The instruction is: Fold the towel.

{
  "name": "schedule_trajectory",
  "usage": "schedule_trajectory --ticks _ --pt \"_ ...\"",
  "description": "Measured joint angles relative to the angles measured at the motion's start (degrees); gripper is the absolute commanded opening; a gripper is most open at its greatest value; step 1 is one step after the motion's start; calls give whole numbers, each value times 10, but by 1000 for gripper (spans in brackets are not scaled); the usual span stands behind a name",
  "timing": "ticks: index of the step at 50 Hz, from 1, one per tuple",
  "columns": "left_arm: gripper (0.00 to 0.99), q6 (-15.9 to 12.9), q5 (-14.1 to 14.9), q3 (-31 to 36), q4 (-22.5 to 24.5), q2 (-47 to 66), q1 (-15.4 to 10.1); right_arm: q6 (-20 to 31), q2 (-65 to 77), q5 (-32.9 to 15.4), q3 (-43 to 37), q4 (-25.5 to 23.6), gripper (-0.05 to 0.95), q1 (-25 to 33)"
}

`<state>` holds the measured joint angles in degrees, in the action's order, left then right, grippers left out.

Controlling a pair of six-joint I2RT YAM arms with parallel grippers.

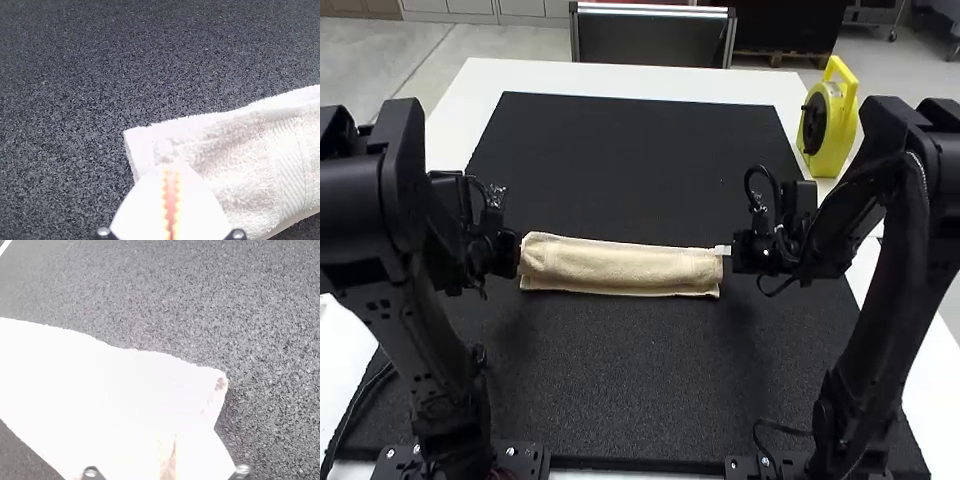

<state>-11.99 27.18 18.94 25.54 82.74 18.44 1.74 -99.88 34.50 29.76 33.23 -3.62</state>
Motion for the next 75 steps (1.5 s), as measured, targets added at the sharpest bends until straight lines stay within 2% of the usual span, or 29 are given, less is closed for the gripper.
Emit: schedule_trajectory --ticks 4,9,13,15,20,23,25,33,36,45,48,53,58,75 --pt "138 -2 -4 0 0 2 1 0 0 -7 0 5 272 0" --pt "348 -4 -7 0 3 2 3 0 0 -12 0 10 369 0" --pt "392 -5 -8 0 4 2 3 0 0 -16 0 13 434 0" --pt "484 -6 -9 0 7 2 3 0 0 -16 0 13 474 0" --pt "821 -8 -10 0 9 2 3 0 -7 -17 0 16 579 0" --pt "918 -8 -13 0 9 2 3 0 -14 -18 0 17 654 0" --pt "948 -9 -15 0 9 2 3 0 -18 -18 0 21 679 0" --pt "957 -11 -19 0 9 2 4 -2 -22 -20 0 48 707 0" --pt "957 -11 -19 0 11 2 8 -8 -25 -20 5 59 785 3" --pt "957 -11 -19 -2 30 2 25 -20 -42 -20 26 61 797 20" --pt "957 -11 -20 -8 32 2 28 -27 -42 -19 29 61 846 26" --pt "957 -13 -20 -19 34 2 31 -35 -42 -19 33 57 854 28" --pt "957 -13 -20 -27 39 2 31 -44 -30 -17 35 32 852 28" --pt "957 -12 -21 -28 56 2 31 -53 49 6 57 -105 852 16"
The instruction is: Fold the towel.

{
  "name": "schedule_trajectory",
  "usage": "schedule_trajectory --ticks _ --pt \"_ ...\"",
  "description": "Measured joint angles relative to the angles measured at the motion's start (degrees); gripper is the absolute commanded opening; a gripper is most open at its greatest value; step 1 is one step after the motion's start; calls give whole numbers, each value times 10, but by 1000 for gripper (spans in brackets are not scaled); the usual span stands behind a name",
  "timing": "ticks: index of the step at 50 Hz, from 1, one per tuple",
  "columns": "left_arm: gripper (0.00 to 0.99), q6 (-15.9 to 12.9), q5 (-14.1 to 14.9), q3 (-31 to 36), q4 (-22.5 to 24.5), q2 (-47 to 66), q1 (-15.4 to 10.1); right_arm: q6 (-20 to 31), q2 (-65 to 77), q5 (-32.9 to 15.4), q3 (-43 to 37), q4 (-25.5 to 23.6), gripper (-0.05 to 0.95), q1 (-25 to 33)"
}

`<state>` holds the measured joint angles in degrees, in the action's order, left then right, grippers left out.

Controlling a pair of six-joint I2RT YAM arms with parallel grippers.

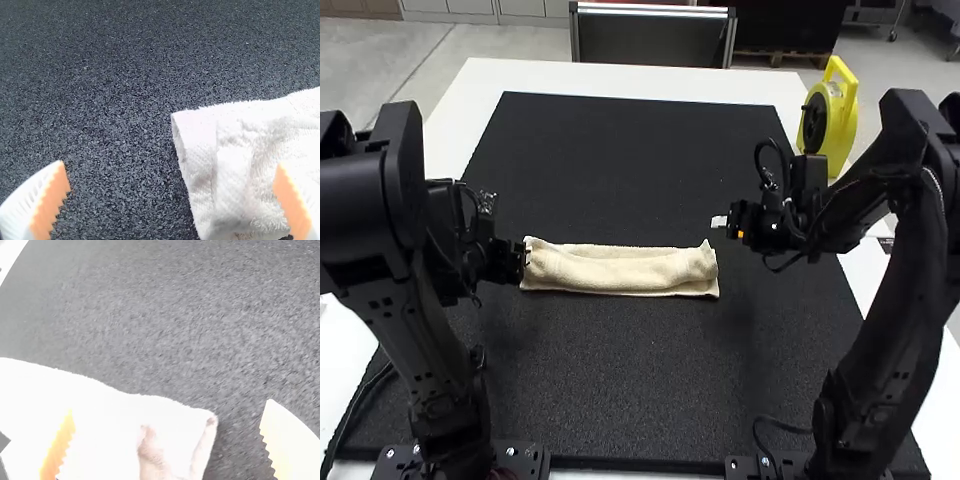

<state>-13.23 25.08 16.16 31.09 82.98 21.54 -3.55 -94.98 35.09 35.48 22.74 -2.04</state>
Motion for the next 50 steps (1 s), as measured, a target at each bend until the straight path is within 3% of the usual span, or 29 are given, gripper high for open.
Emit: schedule_trajectory --ticks 14,19,21,50 --pt "957 0 0 0 4 0 0 18 7 0 0 -65 856 -12" --pt "957 0 0 0 3 0 0 23 7 -2 -2 -66 864 -12" --pt "957 0 0 0 2 0 0 24 7 -4 -4 -65 911 -12" --pt "957 2 0 0 0 0 0 27 -21 -37 -27 -39 907 -47"
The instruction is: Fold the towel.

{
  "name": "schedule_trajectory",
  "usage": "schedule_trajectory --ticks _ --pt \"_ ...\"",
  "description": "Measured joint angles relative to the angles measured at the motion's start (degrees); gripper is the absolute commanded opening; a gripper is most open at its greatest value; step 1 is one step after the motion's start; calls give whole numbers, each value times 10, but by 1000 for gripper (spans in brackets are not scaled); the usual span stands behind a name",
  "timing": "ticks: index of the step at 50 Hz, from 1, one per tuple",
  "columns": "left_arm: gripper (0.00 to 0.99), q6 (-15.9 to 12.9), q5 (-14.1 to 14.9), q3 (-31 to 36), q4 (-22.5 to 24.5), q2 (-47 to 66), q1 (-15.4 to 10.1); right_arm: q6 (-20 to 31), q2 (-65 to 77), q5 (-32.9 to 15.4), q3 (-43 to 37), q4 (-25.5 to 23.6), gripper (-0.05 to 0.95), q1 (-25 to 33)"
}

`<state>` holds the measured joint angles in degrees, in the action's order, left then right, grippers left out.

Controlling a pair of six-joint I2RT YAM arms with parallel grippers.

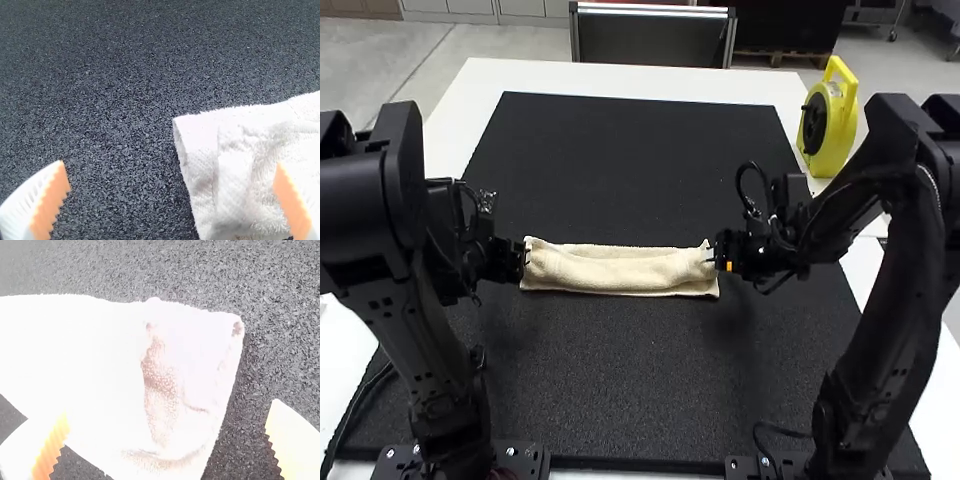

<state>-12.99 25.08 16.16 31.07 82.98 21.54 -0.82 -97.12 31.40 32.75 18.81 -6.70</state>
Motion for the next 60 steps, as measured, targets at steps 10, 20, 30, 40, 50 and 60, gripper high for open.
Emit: schedule_trajectory --ticks 10,20,30,40,50,60 --pt "957 0 0 0 -4 0 0 -1 -22 -2 0 24 905 -1" --pt "956 0 0 0 -4 0 0 -2 -35 -4 1 33 902 -2" --pt "956 0 0 0 -4 0 0 -9 -37 -22 3 38 902 -16" --pt "956 0 0 0 -4 0 0 -24 -51 -29 14 56 897 -47" --pt "956 0 0 0 -4 0 0 -33 -56 -36 15 65 823 -57" --pt "956 0 0 0 -4 0 0 -40 -64 -29 15 68 523 -60"
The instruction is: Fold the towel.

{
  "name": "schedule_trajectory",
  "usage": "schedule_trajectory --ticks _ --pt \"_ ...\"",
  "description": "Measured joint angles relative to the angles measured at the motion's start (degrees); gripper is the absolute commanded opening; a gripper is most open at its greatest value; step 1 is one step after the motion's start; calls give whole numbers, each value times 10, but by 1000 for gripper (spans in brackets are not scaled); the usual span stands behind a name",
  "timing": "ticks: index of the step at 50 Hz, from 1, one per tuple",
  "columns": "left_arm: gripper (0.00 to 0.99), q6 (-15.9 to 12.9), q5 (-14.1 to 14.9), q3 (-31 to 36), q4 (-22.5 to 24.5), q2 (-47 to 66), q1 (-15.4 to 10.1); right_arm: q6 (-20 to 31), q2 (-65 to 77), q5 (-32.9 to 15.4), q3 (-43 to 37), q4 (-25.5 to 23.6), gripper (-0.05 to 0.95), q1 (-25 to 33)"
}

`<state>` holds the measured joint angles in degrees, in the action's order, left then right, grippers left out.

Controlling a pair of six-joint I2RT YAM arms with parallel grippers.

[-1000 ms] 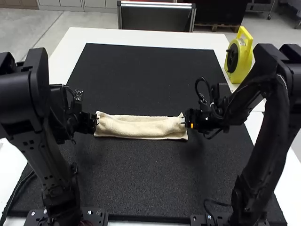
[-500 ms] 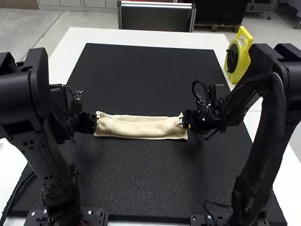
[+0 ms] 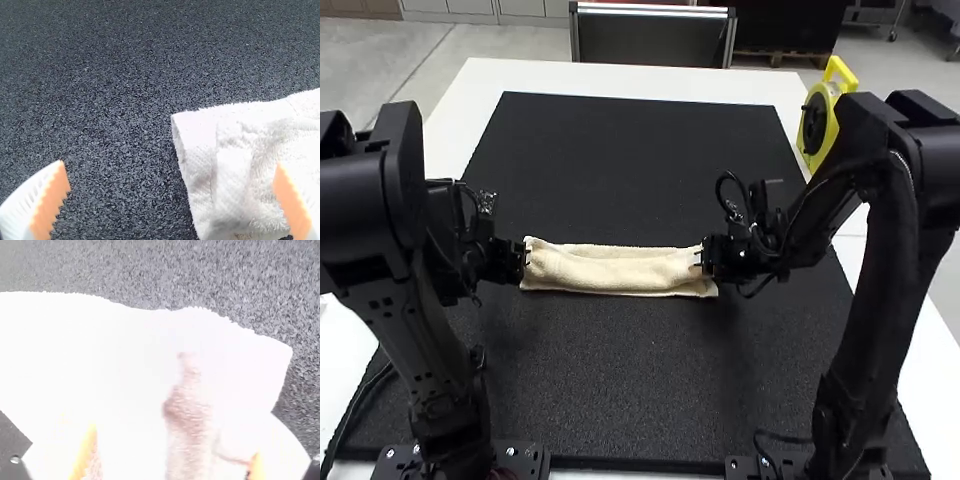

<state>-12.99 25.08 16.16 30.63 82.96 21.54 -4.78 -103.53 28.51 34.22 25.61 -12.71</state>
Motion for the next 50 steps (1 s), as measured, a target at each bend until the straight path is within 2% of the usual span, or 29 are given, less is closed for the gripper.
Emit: schedule_trajectory --ticks 4,10,12,20,50 --pt "956 0 0 0 0 0 0 -2 -3 5 0 0 359 0" --pt "956 0 0 0 0 0 0 -2 -4 16 0 6 49 0" --pt "956 0 0 0 -1 0 0 -2 -4 17 0 11 -20 0" --pt "956 0 0 0 -3 0 0 -4 -4 21 0 26 -20 0" --pt "956 0 0 0 -3 0 0 -17 6 27 6 18 -21 0"
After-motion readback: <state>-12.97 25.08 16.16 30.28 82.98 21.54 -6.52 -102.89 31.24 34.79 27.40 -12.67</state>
